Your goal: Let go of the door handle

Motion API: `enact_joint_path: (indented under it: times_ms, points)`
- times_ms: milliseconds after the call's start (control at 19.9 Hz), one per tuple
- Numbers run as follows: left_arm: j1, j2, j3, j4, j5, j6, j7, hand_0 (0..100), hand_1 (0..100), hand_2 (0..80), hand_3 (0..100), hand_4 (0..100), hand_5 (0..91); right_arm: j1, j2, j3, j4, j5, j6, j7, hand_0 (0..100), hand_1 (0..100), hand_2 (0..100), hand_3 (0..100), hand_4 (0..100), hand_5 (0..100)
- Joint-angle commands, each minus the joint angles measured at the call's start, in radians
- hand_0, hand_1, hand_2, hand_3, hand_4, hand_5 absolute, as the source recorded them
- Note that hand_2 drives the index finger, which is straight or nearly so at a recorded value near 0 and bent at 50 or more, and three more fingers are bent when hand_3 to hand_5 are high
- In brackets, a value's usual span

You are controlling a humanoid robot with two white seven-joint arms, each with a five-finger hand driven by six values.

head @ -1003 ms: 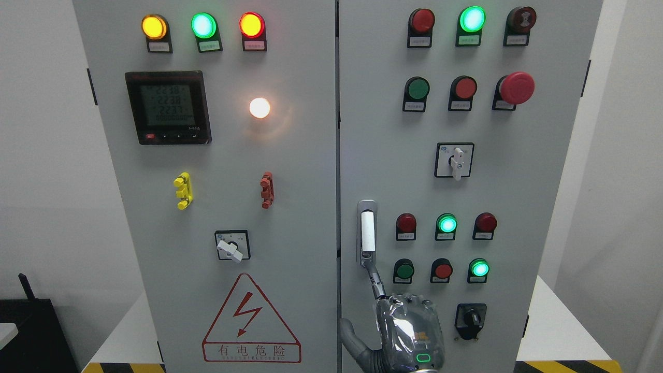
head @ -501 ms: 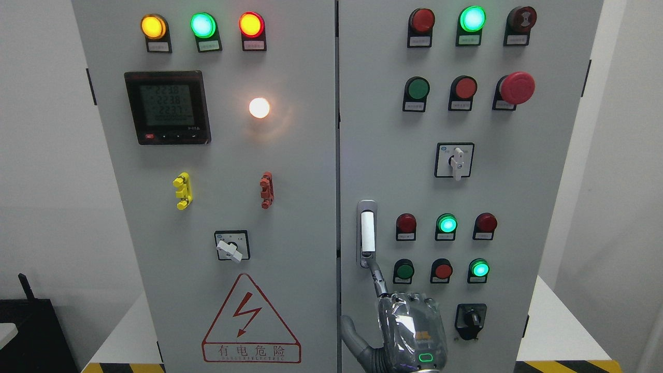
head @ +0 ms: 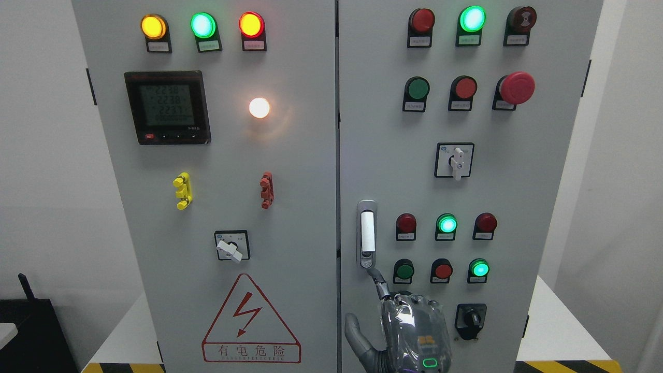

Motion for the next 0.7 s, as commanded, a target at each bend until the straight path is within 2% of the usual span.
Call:
enact_joint_path:
  times_ms: [0,201,301,552,652]
  points:
    - [-0.025,0.0,0.017,0.0,0.0,0.001,0.0,12,39,0.0,0,0,0.0,-0.013,-0.001,-0.013,-0.019,0.002,0.007,0.006,45,2,94,100,83,87]
    - [-0.026,0.0,0.017,0.0,0.0,0.001,0.0,12,39,0.0,0,0,0.0,-0.03,0.001,-0.011,-0.019,0.006,0.01,0.029,42,1,99,100,88,96]
    - [-0.026,0.0,0.017,0.001,0.0,0.001,0.0,12,39,0.0,0,0,0.0,-0.046,0.001,-0.01,-0.018,0.008,0.011,0.044,41,1,99,100,89,97]
    - [-0.026,0.0,0.017,0.0,0.0,0.001,0.0,12,39,0.0,0,0,0.0,-0.076,0.002,-0.011,-0.015,0.011,0.013,0.052,40,2,99,100,89,98]
    - [-0.026,0.0,0.017,0.0,0.0,0.001,0.0,12,39,0.0,0,0,0.0,-0.082,0.004,-0.013,-0.015,0.02,0.014,0.072,40,2,99,100,89,98]
